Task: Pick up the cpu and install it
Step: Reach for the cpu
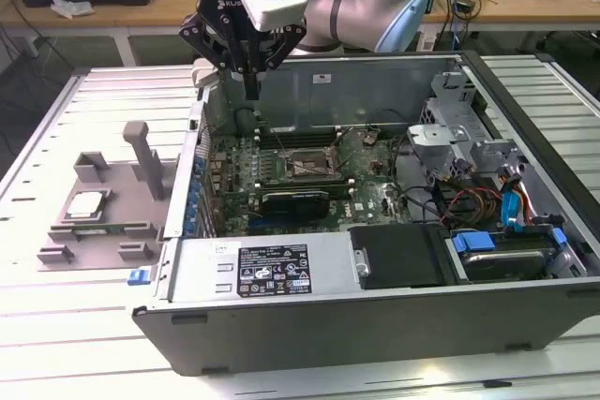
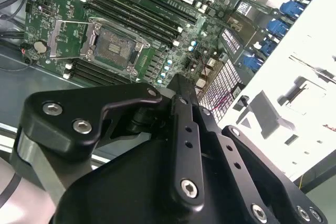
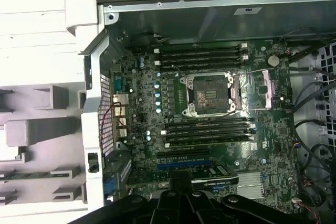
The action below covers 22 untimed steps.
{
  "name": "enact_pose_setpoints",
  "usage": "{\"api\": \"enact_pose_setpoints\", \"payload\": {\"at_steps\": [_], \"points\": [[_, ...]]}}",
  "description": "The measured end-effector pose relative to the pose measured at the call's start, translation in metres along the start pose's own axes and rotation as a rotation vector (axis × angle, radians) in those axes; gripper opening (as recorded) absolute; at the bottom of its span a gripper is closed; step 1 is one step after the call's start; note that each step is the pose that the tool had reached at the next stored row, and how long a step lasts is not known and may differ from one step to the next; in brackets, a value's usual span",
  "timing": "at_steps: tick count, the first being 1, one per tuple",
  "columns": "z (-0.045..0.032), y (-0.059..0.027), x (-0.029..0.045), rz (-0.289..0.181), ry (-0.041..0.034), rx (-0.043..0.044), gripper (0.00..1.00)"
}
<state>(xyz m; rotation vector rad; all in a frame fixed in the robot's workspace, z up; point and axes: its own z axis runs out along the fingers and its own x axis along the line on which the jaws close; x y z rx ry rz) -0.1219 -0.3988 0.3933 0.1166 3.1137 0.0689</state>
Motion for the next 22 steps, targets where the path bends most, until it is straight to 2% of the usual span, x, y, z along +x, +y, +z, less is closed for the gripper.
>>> {"api": "enact_pose_setpoints", "payload": {"at_steps": [3,11,12,16,22], "points": [[0.0000,-0.0001,0.0016,0.000,0.0000,-0.0001,0.11],[-0.0003,-0.0002,0.0132,0.000,0.0000,0.0000,0.11],[-0.0004,0.0001,0.0179,0.000,0.0000,0.0000,0.11],[-0.0006,0.0005,0.0279,0.000,0.0000,0.0001,0.11],[-0.0008,0.0007,0.0375,0.000,0.0000,0.0000,0.11]]}}
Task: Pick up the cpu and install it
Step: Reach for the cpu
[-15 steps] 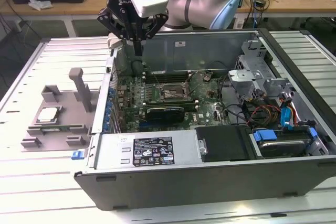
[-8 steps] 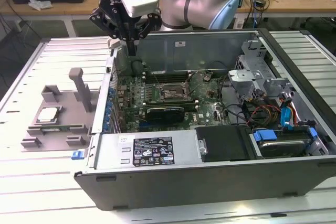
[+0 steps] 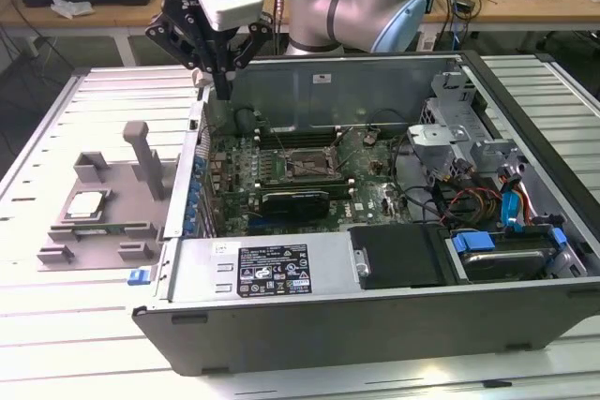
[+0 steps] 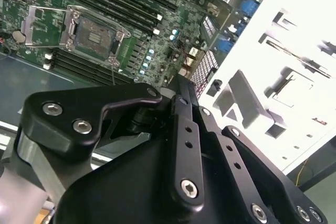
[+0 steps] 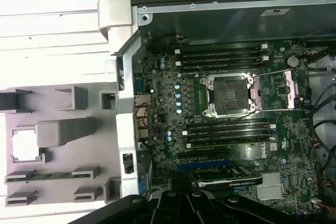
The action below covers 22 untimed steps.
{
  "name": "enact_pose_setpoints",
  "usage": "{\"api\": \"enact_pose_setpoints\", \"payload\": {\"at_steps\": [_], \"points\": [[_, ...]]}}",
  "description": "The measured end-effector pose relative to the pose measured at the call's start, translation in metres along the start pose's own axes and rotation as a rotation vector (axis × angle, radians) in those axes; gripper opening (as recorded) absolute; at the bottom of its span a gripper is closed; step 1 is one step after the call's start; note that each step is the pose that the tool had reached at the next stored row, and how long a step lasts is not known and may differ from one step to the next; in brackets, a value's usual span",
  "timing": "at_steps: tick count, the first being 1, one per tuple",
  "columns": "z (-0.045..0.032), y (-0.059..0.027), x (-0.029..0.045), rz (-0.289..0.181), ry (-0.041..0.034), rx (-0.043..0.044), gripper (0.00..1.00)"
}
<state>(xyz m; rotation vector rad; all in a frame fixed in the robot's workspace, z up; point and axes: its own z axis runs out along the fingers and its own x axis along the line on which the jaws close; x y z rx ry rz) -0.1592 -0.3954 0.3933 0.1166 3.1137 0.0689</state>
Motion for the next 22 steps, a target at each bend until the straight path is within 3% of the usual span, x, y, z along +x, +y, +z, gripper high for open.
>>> {"api": "enact_pose_setpoints", "payload": {"at_steps": [11,22], "points": [[-0.0007,0.0024,0.0331,0.000,0.0000,0.0000,0.11],[-0.0012,0.0030,0.0576,0.000,0.0000,0.0001,0.11]]}}
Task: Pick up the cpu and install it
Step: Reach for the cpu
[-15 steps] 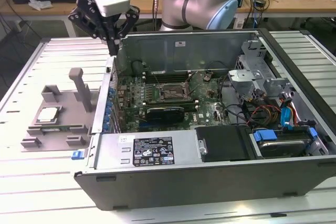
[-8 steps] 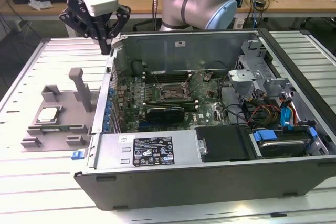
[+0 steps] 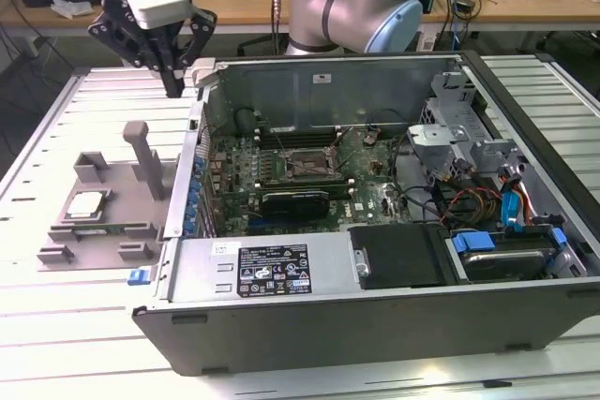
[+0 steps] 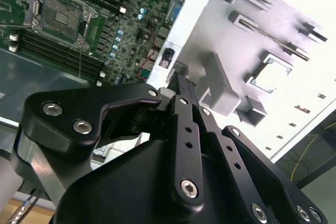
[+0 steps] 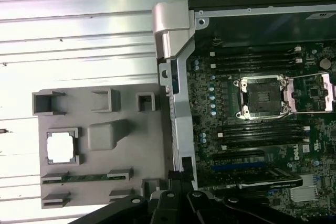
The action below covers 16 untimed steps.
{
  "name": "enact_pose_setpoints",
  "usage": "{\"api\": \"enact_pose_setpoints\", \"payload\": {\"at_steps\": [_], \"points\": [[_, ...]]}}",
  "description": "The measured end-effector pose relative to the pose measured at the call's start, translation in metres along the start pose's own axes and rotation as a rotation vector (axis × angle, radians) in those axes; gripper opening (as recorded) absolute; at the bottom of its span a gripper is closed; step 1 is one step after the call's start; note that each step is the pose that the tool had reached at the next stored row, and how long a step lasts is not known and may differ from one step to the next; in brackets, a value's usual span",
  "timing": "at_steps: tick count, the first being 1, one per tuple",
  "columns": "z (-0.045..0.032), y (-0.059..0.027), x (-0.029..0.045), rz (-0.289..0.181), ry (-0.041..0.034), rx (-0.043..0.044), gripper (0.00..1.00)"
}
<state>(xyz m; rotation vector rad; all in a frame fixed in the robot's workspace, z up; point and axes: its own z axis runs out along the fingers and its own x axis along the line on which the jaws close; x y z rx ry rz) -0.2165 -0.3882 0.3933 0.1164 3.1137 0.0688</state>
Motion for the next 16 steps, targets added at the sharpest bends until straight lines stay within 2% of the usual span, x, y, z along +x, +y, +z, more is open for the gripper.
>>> {"api": "enact_pose_setpoints", "payload": {"at_steps": [11,16], "points": [[-0.0001,-0.0011,0.0214,0.000,-0.0001,-0.0001,0.11],[0.0035,-0.0023,0.0353,0.000,-0.0003,-0.0002,0.11]]}}
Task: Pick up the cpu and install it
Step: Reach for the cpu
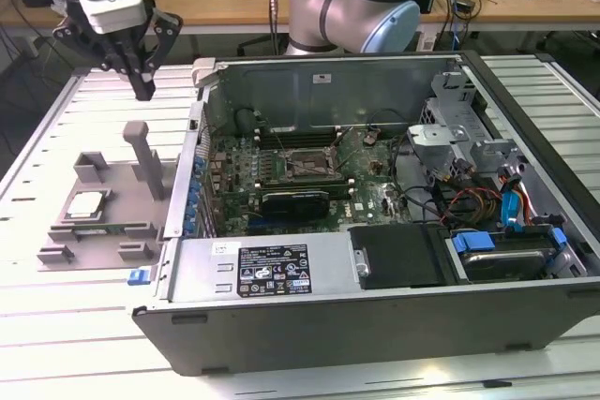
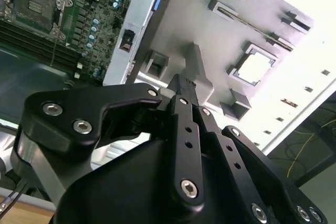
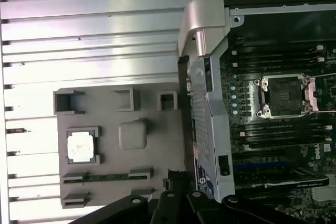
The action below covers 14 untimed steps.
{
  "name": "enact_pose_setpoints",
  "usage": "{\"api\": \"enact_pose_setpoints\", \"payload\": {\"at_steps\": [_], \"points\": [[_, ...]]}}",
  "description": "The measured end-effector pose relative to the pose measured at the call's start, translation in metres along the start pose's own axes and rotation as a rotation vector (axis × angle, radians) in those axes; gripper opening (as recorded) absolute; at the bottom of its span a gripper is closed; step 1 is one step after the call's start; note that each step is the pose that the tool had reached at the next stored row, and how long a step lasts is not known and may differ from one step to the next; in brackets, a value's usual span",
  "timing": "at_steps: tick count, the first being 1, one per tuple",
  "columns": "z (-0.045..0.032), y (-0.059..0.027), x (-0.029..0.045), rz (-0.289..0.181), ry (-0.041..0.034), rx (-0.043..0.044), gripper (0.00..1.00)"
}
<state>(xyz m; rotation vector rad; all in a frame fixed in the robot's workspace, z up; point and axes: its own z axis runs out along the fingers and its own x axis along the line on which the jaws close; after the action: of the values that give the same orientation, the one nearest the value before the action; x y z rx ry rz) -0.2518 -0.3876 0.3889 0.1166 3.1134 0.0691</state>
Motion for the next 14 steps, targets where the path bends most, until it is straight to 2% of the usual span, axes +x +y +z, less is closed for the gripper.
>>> {"api": "enact_pose_setpoints", "payload": {"at_steps": [14], "points": [[0.0099,-0.0024,0.0253,0.000,0.0001,0.0001,0.11]]}}
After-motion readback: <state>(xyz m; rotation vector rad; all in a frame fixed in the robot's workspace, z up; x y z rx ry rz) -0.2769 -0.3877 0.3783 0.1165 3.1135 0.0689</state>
